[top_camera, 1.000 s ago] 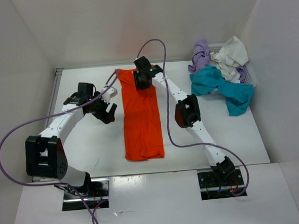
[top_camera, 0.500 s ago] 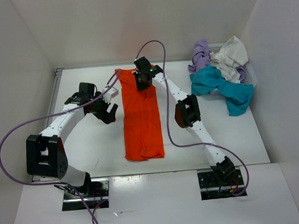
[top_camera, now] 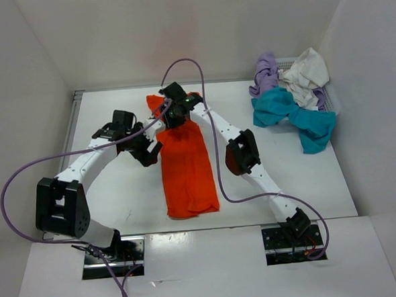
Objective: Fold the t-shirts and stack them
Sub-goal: Grab the bottom of the folded rectangular tshirt with both arms
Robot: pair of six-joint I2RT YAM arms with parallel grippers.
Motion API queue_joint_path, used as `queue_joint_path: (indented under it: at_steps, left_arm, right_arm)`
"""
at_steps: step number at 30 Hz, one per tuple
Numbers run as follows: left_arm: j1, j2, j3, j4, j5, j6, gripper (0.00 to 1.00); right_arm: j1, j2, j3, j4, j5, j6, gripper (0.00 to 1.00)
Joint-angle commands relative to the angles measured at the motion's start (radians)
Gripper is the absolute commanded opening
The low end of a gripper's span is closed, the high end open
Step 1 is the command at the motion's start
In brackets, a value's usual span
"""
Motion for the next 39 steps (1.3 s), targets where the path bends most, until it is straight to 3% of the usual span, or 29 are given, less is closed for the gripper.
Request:
queue_joint_path:
  at_steps: [1, 5, 11, 14, 17, 22, 25, 31, 39]
  left_arm:
    - [-0.06, -0.043, -0.025, -0.033, -0.031, 0.128, 0.92]
    - [-0.154, -0.062, -0.065, -0.097, -0.085, 0.246, 0.92]
    - [-0.349, -0.098, -0.099, -0.203, -0.131, 0.378, 0.95]
    - [-0.443, -0.109, -0.139, -0.237, -0.122, 0.435, 1.0]
    - [-0.529, -0.109, -0.173, -0.237, -0.122, 0.482, 1.0]
    - [-0.63, -0.096, -0.211, -0.237, -0.1, 0.521, 1.0]
    - [-0.671, -0.075, -0.211, -0.228, -0.087, 0.521, 1.0]
    - [-0.727, -0.046, -0.222, -0.208, -0.073, 0.548, 0.99]
    - [-0.727, -0.015, -0.243, -0.177, -0.016, 0.515, 0.69]
  right_arm:
    - [-0.007, -0.158, -0.007, -0.014, 0.012, -0.014, 0.56]
    - [-0.031, -0.209, -0.018, -0.051, 0.072, 0.0, 0.64]
    - [-0.116, -0.377, -0.202, -0.143, 0.169, 0.045, 0.64]
    - [-0.125, -0.566, -0.509, -0.075, 0.215, 0.055, 0.68]
    - [-0.14, -0.816, -1.016, 0.075, 0.179, 0.099, 0.7]
    - [-0.165, -1.1, -1.46, 0.199, 0.01, 0.205, 0.7]
    - [-0.11, -1.186, -1.617, 0.232, -0.064, 0.272, 0.7]
    - [-0.019, -1.322, -1.833, 0.289, -0.154, 0.404, 0.7]
    - [0.074, -1.294, -1.899, 0.376, -0.222, 0.481, 0.7]
